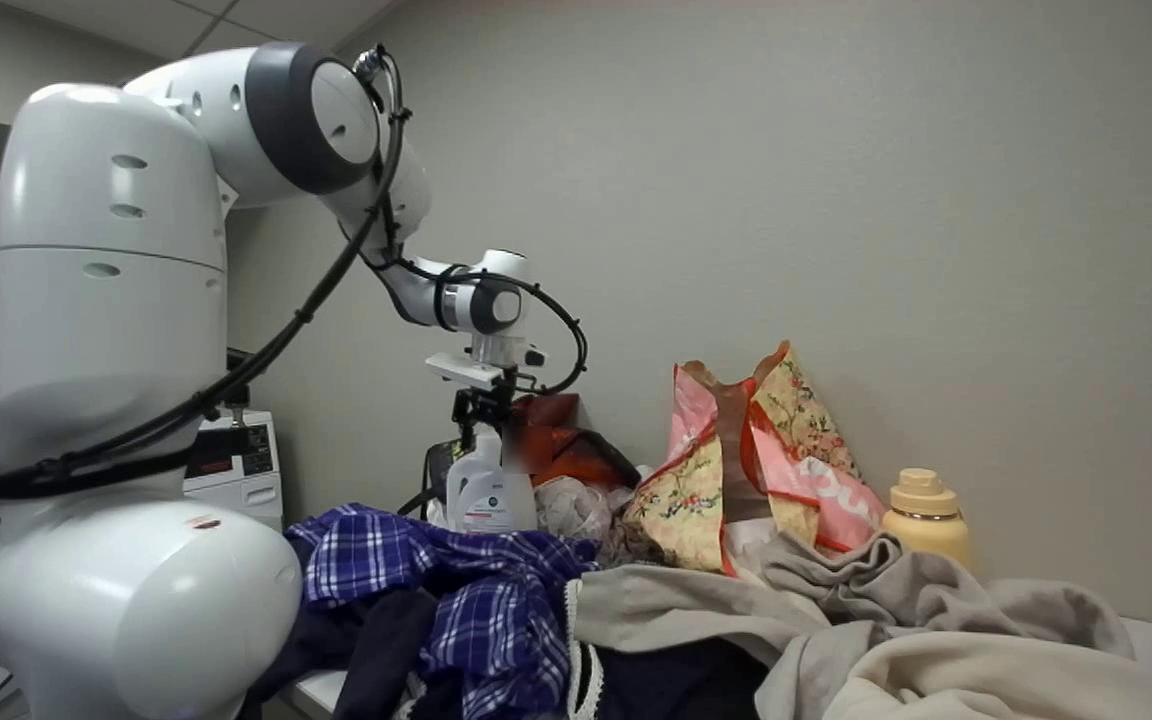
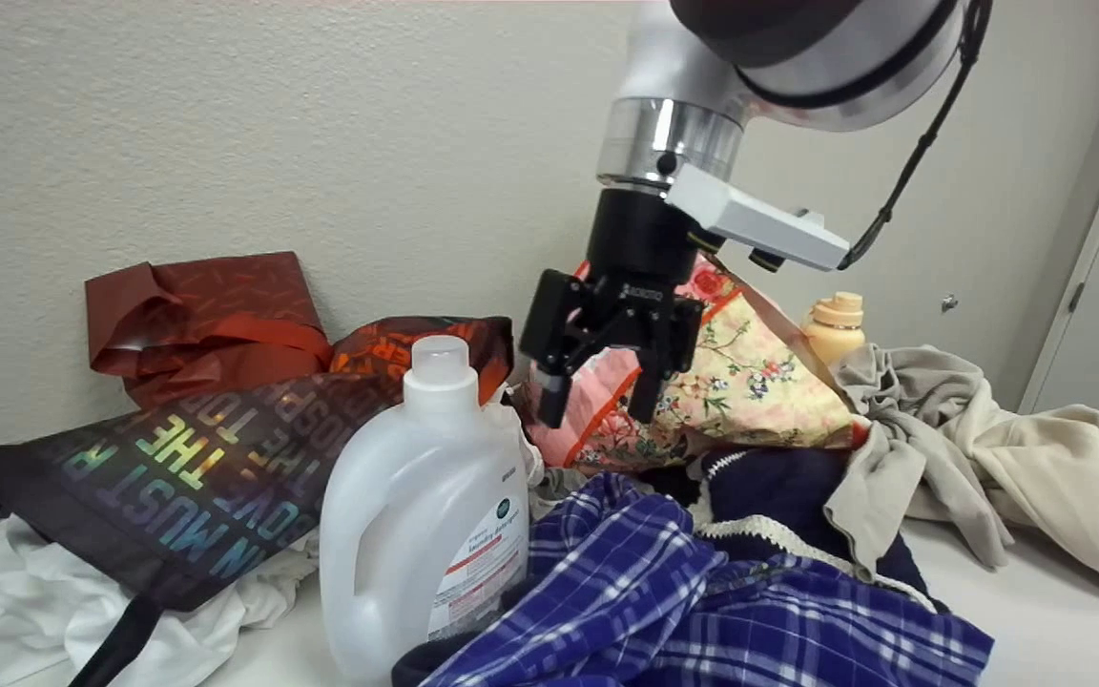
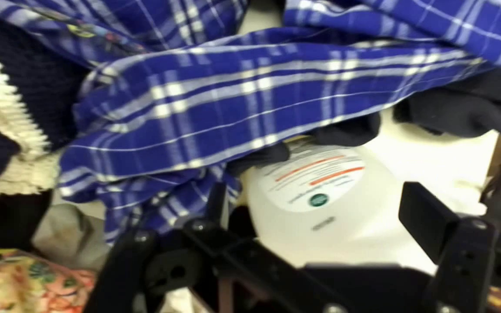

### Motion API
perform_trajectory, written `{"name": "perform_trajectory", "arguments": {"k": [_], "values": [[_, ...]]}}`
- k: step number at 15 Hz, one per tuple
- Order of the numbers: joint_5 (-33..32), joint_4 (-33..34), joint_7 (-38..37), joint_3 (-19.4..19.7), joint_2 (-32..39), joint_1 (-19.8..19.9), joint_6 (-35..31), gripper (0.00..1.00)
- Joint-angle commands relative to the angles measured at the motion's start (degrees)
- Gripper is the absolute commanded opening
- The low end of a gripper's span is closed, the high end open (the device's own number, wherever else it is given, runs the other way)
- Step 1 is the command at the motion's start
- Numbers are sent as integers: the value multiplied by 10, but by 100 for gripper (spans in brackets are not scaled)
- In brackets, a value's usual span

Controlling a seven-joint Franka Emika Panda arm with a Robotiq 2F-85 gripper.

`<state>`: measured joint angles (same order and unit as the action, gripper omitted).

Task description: Separate the gray clothes from the blue clothes

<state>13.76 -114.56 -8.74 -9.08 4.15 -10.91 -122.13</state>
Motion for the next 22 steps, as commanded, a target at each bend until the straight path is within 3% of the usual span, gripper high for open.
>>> {"name": "perform_trajectory", "arguments": {"k": [1,7,14,15,17,22], "values": [[-19,-37,-22,26,-4,29,-21,100],[-53,-82,-47,62,37,61,-88,100],[-114,-82,-90,116,113,82,-166,100],[-121,-83,-93,122,122,83,-175,75],[-126,-83,-96,130,136,84,-179,68],[-121,-87,-89,129,134,82,-170,27]]}}
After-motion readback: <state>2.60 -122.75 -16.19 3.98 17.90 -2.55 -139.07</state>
